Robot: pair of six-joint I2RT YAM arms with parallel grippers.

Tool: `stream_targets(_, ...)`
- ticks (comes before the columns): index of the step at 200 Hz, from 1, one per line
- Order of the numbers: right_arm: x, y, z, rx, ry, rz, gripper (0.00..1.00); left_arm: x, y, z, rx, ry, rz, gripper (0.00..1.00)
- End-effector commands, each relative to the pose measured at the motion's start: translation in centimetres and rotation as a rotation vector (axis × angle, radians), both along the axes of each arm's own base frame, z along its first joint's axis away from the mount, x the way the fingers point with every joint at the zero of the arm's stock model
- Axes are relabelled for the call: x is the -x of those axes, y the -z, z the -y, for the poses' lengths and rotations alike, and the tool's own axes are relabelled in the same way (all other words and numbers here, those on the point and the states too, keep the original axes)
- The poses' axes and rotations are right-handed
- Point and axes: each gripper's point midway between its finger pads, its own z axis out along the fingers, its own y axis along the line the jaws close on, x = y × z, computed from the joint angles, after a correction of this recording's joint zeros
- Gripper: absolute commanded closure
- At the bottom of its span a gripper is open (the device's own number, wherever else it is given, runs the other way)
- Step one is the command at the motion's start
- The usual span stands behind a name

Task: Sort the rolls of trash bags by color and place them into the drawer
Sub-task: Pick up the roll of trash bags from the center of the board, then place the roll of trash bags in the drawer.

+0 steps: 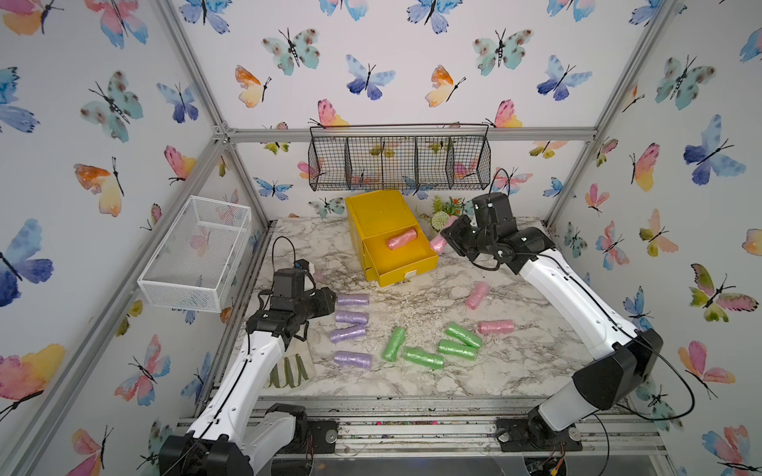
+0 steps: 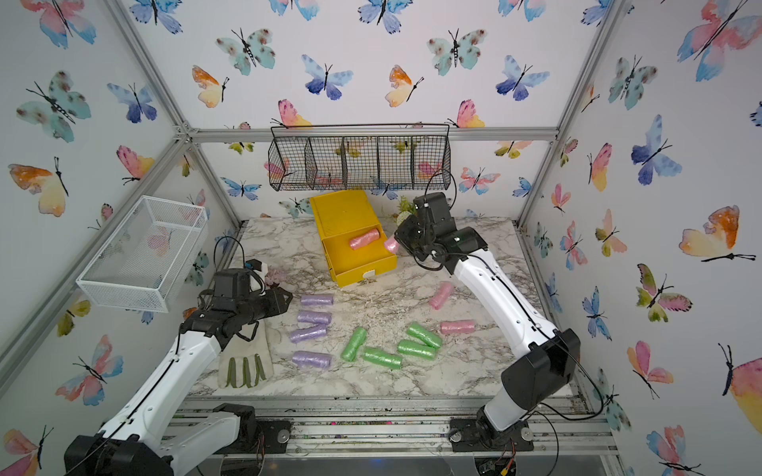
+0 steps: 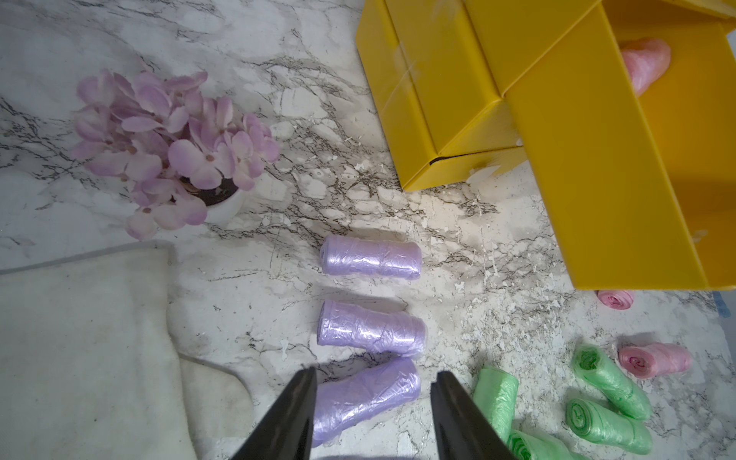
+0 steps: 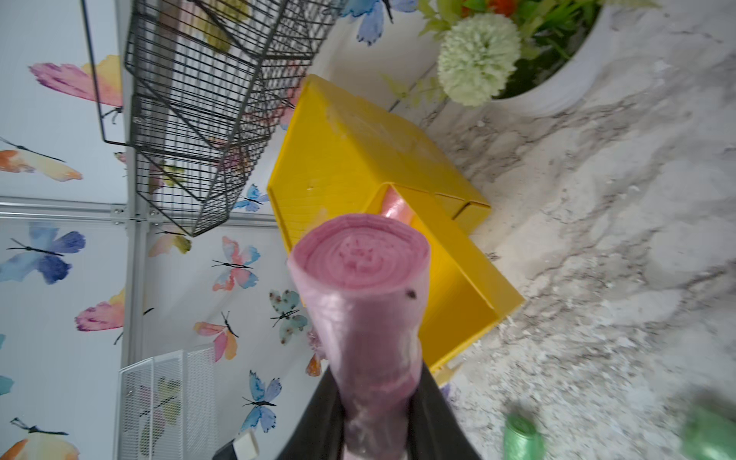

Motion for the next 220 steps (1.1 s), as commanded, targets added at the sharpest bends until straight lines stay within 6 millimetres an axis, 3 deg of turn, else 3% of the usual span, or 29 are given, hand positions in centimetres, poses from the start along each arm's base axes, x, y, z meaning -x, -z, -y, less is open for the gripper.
stream_targets(1,-0.8,-2.3,-2.3,-0.053,0.01,0.032,0.74,-0.1,0.2,0.0,0.012,0.0,-0.003,0.48)
stream_targets(44,-1.5,-0.7,-6.1,-0.053,0.059,0.002,0.73,0.0,0.2,-0.1,0.009,-0.002,-0.002,0.48)
stream_targets(86,-1.9,1.6,-7.9,0.01,0.127,-0.035,0.73,0.0,0.1,-0.1,0.01,-0.002,0.002,0.48)
stream_targets(128,-2.4,4.7,-8.1,0.054,0.149,-0.079,0.71,0.1,0.0,0.1,0.012,0.005,0.005,0.48)
stream_targets(220,-3.1,9.3,-8.8,0.109,0.157,-0.142,0.71,0.1,-0.2,-0.2,0.006,-0.003,0.013,0.48)
